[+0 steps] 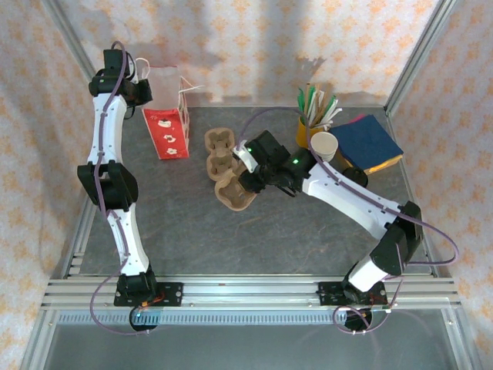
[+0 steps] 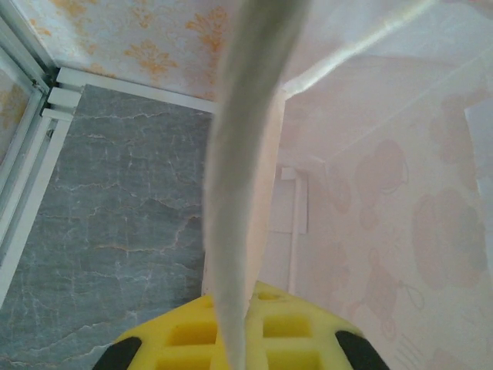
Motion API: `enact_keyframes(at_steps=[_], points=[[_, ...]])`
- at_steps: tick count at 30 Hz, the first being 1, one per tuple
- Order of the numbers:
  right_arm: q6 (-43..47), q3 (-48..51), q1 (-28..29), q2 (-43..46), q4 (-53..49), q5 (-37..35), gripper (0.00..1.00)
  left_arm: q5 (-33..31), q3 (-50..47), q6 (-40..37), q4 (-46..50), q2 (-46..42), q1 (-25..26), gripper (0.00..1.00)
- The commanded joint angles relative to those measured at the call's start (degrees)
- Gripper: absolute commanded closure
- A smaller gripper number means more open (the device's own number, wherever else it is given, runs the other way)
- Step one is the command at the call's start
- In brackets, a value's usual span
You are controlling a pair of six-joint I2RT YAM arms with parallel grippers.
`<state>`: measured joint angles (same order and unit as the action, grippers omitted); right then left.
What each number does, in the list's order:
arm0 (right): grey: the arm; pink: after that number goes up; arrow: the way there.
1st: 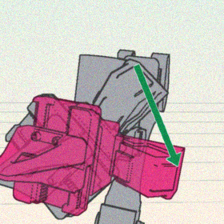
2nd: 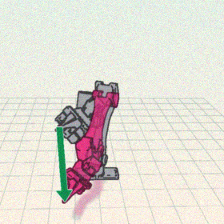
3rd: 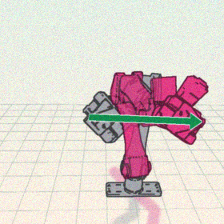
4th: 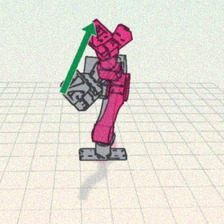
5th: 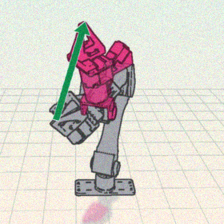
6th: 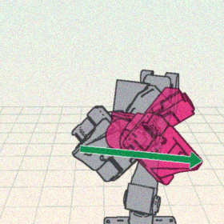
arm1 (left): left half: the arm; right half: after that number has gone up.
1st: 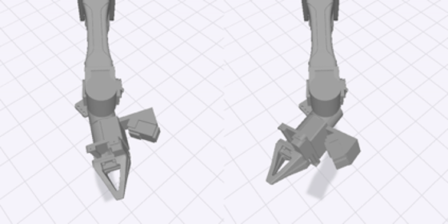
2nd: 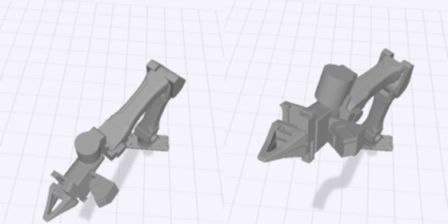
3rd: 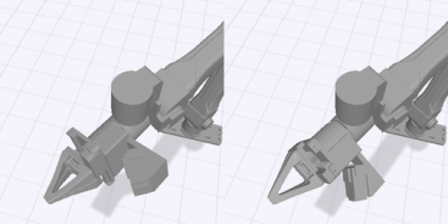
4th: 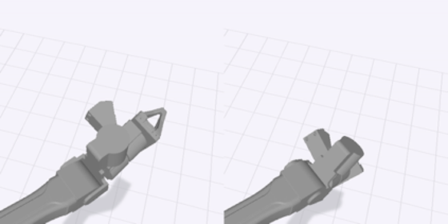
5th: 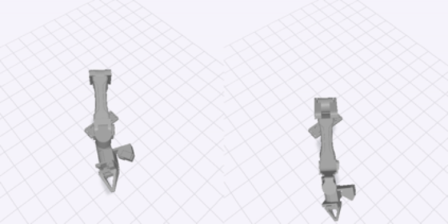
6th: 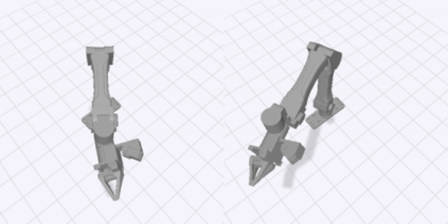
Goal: Pack the takeout coffee
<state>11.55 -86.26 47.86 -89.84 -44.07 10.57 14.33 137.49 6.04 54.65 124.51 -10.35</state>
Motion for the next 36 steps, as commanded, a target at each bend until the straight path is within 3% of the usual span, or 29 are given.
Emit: enact_keyframes(at_steps=[1,10,17,27,36], points=[[-1.0,0.65,0.21,2.96,0.4,-0.09,0.68,-1.52,-2.76,1.16,1.16,-7.56,-0.09,0.98],[-2.05,1.51,0.22,6.16,-0.79,-0.52,0.68,-4.23,-27.44,8.44,-1.17,-31.3,1.24,0.99],[-3.58,3.88,0.21,10.95,-1.14,-0.47,0.68,-8.16,-47.5,16.75,-1.22,-50.35,7.8,0.99],[-5.85,4.91,0.21,18.8,-4.1,0.81,0.68,-12.48,-58.18,22.67,10.43,-65.4,17.24,1.0],[-6.74,2.09,0.2,21.68,-5.59,2.32,0.68,1.98,-60.92,21.66,11.73,-70.73,20.13,1.0]])
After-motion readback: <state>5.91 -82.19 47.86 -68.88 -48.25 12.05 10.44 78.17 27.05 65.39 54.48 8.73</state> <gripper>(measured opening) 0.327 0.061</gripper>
